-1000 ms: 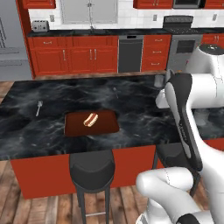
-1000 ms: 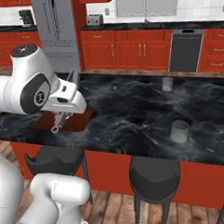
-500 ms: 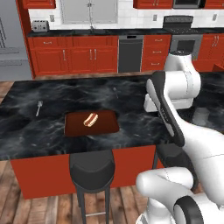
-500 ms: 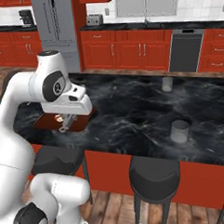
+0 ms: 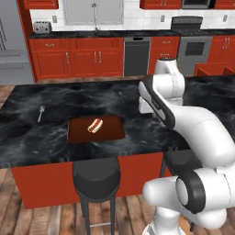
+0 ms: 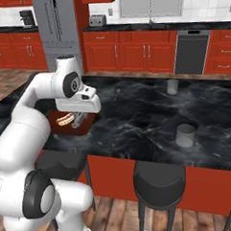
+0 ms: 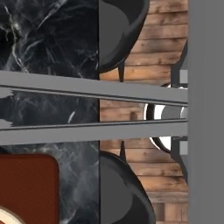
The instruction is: Take the tongs from the drawer on the left and place them on the dining counter next to the tray containing the hot dog.
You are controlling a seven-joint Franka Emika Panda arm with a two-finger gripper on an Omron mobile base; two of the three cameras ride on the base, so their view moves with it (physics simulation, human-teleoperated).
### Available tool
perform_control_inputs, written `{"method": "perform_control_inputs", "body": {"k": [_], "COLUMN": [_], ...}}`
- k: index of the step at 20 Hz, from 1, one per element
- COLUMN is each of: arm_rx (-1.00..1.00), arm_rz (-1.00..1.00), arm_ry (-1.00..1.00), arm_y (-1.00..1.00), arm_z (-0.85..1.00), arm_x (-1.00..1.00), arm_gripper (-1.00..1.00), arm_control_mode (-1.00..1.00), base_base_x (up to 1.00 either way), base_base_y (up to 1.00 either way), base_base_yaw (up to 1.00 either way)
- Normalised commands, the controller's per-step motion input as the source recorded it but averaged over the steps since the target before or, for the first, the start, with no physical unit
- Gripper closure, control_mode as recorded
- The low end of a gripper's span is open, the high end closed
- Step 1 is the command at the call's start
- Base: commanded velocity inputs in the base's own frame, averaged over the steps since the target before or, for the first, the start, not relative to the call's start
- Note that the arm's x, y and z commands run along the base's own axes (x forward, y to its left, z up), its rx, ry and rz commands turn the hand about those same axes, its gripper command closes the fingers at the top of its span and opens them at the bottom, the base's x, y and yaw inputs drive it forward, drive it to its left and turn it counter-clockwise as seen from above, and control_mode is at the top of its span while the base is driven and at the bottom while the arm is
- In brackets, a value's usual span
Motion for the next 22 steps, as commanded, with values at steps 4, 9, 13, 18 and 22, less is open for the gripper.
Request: {"method": "perform_control_inputs", "body": {"k": [4,9,13,18,22], "arm_rx": [0.00,0.00,0.00,0.00,0.00], "arm_rz": [0.00,0.00,0.00,0.00,0.00], "arm_ry": [-0.02,-0.06,-0.07,-0.04,-0.03], "arm_y": [0.00,0.01,0.00,0.09,0.11], "arm_z": [-0.55,-0.61,-0.48,-0.48,-0.40], "arm_x": [0.77,0.61,0.41,0.40,0.29], "arm_gripper": [1.00,1.00,1.00,1.00,1.00], "arm_control_mode": [-1.00,-1.00,-1.00,-1.00,-1.00], "base_base_x": [0.00,0.00,0.00,0.00,0.00], "base_base_y": [0.00,0.00,0.00,0.00,0.00], "base_base_yaw": [0.00,0.00,0.00,0.00,0.00]}}
